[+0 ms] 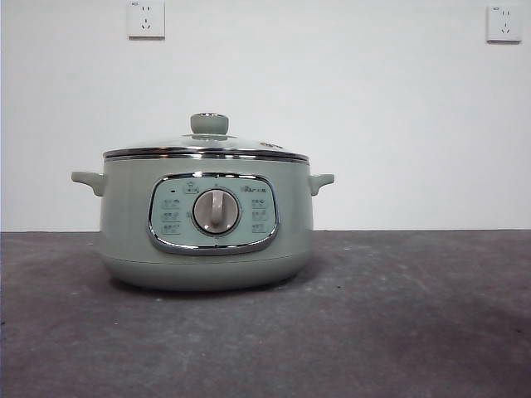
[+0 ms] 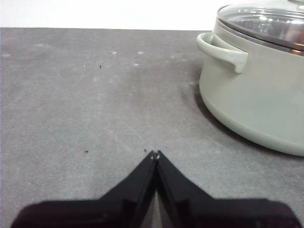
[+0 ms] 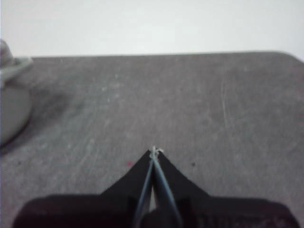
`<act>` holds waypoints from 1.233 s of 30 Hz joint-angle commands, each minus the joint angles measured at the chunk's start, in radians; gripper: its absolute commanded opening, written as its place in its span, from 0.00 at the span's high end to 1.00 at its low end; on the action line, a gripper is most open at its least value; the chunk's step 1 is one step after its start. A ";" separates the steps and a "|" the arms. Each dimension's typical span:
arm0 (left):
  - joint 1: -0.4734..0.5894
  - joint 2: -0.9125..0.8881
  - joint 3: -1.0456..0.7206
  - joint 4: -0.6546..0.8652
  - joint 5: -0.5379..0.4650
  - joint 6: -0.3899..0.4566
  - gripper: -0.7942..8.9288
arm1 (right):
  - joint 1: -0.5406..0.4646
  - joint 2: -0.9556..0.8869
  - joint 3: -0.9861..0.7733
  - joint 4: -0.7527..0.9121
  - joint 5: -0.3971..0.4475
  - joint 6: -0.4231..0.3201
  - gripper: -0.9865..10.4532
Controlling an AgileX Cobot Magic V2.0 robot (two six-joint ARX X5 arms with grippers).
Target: Pick up the egg,open the lid,put the egg in the pot,close the lid
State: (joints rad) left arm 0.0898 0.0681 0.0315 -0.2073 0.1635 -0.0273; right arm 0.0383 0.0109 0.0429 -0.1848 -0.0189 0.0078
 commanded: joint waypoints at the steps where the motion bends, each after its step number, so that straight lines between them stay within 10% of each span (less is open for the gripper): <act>1: 0.003 0.000 -0.009 0.007 0.000 -0.006 0.92 | -0.001 -0.003 -0.029 -0.002 -0.001 0.018 0.91; 37: 0.003 0.000 -0.009 0.007 0.000 -0.006 0.92 | 0.000 -0.002 -0.028 0.004 0.000 0.018 0.91</act>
State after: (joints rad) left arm 0.0898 0.0681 0.0315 -0.2073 0.1631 -0.0273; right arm 0.0387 0.0101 0.0250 -0.1864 -0.0189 0.0147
